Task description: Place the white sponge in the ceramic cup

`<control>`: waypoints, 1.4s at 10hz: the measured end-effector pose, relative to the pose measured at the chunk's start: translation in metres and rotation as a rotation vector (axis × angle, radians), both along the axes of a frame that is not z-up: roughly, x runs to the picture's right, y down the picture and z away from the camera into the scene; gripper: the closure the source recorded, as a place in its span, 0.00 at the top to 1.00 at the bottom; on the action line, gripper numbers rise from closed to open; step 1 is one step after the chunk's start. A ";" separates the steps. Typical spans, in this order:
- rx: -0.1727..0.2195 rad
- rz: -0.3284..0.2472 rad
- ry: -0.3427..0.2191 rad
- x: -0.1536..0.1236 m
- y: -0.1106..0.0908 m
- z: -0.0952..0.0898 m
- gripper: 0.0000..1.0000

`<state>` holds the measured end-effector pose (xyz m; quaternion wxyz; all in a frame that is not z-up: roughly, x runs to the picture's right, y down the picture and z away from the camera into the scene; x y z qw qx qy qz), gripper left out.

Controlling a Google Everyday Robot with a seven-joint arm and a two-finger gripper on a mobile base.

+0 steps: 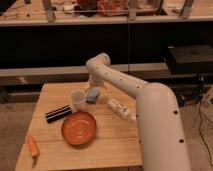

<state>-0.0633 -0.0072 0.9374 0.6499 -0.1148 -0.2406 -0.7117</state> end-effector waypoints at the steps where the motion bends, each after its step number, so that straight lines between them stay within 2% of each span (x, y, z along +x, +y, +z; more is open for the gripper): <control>1: -0.004 0.033 0.008 -0.004 0.000 0.008 0.80; 3: -0.005 0.072 0.038 -0.008 0.002 0.022 0.80; 5: -0.022 0.105 0.068 -0.016 0.010 0.039 0.80; 8: -0.031 0.123 0.106 -0.020 0.018 0.054 0.80; 10: -0.034 0.129 0.110 -0.021 0.021 0.061 0.66; 14: -0.070 0.145 0.059 -0.023 0.026 0.069 0.26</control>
